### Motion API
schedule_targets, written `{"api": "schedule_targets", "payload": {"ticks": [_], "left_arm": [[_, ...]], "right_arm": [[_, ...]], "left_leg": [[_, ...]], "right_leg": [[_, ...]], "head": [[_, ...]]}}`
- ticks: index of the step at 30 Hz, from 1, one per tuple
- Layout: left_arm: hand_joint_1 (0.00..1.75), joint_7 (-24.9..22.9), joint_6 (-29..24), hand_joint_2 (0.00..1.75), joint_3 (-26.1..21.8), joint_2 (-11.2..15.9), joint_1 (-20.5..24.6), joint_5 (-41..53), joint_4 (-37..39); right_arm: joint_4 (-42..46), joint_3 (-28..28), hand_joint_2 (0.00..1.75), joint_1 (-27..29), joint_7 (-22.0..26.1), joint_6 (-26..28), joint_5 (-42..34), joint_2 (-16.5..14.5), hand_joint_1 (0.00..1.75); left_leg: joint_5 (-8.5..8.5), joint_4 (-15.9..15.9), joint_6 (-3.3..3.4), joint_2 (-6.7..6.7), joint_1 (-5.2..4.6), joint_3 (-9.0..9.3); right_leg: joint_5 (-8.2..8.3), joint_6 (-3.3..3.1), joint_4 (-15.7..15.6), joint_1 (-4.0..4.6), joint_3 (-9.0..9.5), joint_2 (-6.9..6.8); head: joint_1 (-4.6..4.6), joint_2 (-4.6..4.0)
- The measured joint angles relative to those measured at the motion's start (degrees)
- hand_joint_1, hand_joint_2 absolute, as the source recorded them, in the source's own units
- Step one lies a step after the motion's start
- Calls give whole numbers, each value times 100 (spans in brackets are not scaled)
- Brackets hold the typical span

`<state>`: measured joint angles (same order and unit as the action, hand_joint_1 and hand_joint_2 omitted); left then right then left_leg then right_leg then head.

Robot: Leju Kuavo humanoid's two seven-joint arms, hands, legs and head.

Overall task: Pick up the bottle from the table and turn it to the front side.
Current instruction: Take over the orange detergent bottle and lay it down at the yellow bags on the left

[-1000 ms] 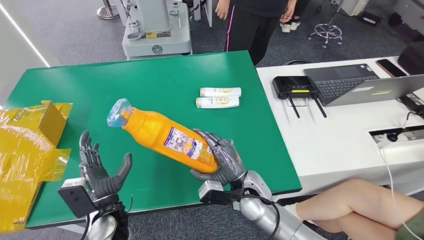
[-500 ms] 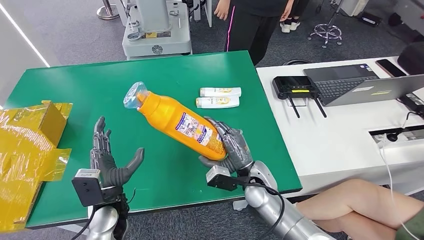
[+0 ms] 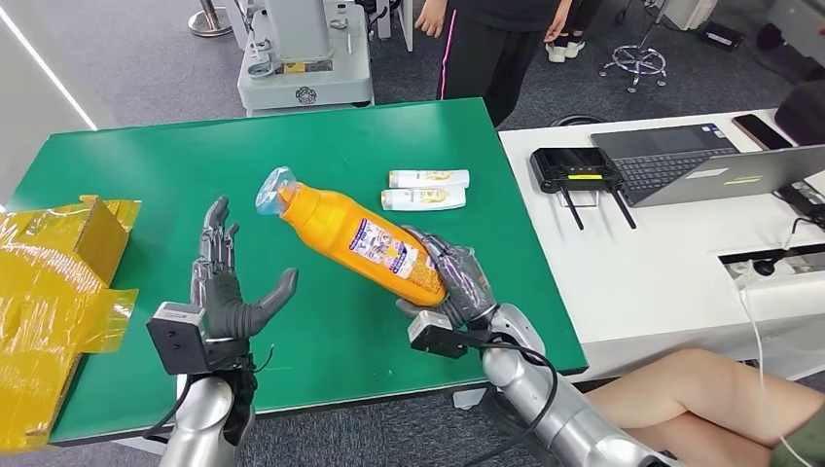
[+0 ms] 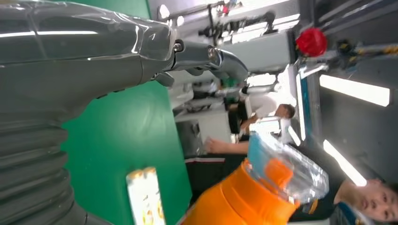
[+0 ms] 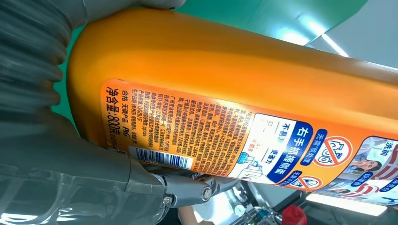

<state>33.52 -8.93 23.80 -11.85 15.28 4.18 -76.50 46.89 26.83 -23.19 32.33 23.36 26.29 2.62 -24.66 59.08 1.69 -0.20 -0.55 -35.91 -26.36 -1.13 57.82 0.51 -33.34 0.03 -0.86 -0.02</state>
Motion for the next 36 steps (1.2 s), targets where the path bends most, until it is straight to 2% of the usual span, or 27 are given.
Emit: {"api": "schedule_targets", "payload": {"ticks": [6,12,18,36], "left_arm": [[0,-234,465,175,62,-63,357,-204,226],[0,-349,743,175,77,-193,766,-535,783],[0,-357,948,175,64,-225,938,-684,1230],[0,-411,981,175,57,-249,1006,-518,1559]], "right_arm": [[-247,126,175,-327,145,-54,-9,-311,175],[-616,269,175,-923,408,-65,-214,-827,175],[-894,359,175,-1275,376,-36,-188,-1221,175],[-1598,395,175,-1408,224,-362,39,-1516,175]], "left_leg": [[7,0,-7,2,0,-2],[11,0,-10,3,1,-3],[11,0,-10,-3,2,-5],[11,1,-10,-2,2,-9]], "right_leg": [[3,-2,2,0,-4,3],[4,-3,7,0,-5,4],[3,-2,7,1,-8,0],[3,-2,6,0,-13,1]], "head": [[0,0],[1,0],[1,0],[1,0]]}}
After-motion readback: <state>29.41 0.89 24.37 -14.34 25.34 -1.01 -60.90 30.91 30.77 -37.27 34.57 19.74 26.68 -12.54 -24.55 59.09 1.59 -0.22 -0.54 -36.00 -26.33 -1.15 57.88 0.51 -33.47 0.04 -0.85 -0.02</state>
